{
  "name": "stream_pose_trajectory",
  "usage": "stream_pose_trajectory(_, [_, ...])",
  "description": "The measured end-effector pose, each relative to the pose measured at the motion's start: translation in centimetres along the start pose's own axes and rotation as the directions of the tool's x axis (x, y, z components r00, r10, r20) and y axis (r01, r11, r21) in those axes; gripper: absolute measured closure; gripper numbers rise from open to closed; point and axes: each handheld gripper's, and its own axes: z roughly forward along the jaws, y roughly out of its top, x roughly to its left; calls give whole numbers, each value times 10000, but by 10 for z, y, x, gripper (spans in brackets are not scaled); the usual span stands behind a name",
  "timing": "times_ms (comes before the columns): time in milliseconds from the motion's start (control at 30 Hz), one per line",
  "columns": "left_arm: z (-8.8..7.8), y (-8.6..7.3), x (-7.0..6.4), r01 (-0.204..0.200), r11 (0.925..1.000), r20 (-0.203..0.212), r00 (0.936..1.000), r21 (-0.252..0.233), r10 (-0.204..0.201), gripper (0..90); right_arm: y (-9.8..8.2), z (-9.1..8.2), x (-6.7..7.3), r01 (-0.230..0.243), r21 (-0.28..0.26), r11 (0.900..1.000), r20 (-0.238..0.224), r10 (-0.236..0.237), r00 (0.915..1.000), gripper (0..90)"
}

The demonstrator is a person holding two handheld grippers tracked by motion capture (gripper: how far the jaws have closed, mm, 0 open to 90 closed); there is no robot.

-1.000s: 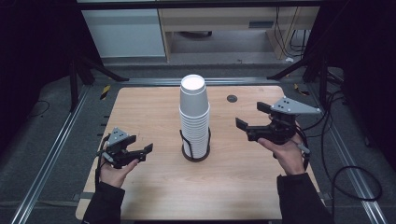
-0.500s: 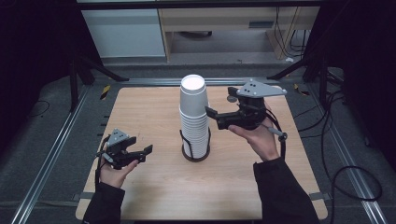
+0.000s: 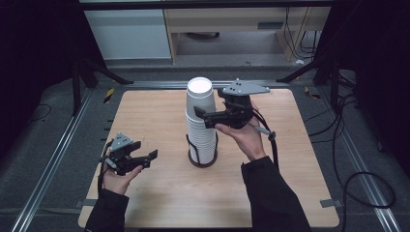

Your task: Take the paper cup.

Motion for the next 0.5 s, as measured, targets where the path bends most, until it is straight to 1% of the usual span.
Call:
stream_pose_trajectory(33, [-1, -1, 1, -3, 10000, -30, 10000, 39, 3, 226, -1, 5, 0, -73, -1, 10000, -14, 73, 10000, 66])
stream_pose_trajectory(100, [-2, -1, 2, 27, 10000, -65, 10000, 35, -27, 226, -1, 6, 0, -98, -18, 9999, -46, 98, 9999, 66])
stream_pose_trajectory(133, [-4, -1, 4, 117, 9999, -81, 9999, -15, -117, 226, -2, 12, 1, -141, 49, 9999, -93, 142, 9999, 64])
stream_pose_trajectory(167, [-4, -1, 4, 137, 9999, -97, 9999, -45, -137, 226, -3, 16, 1, -29, 23, 10000, 74, 29, 10000, 67])
stream_pose_trajectory(200, [-4, -1, 4, 137, 9999, -97, 9999, -45, -137, 226, -3, 16, 1, -29, 23, 10000, 74, 29, 10000, 67])
stream_pose_trajectory(233, [-6, -1, 4, 115, 9999, -107, 9999, -65, -116, 226, -4, 20, 0, 5, 34, 10000, 160, -6, 9999, 66])
stream_pose_trajectory(267, [-6, -1, 4, 110, 9999, -118, 9999, -73, -111, 226, -5, 22, -1, -92, 88, 9999, 114, 91, 9999, 65])
stream_pose_trajectory(367, [-5, -2, 5, 139, 9999, -97, 9999, -44, -139, 226, -7, 28, -1, -134, 215, 9997, 118, 131, 9998, 67])
stream_pose_trajectory(500, [-4, -2, 4, 128, 9999, -75, 9999, 5, -128, 226, -8, 32, 0, -84, 219, 9997, 144, 81, 9999, 82])
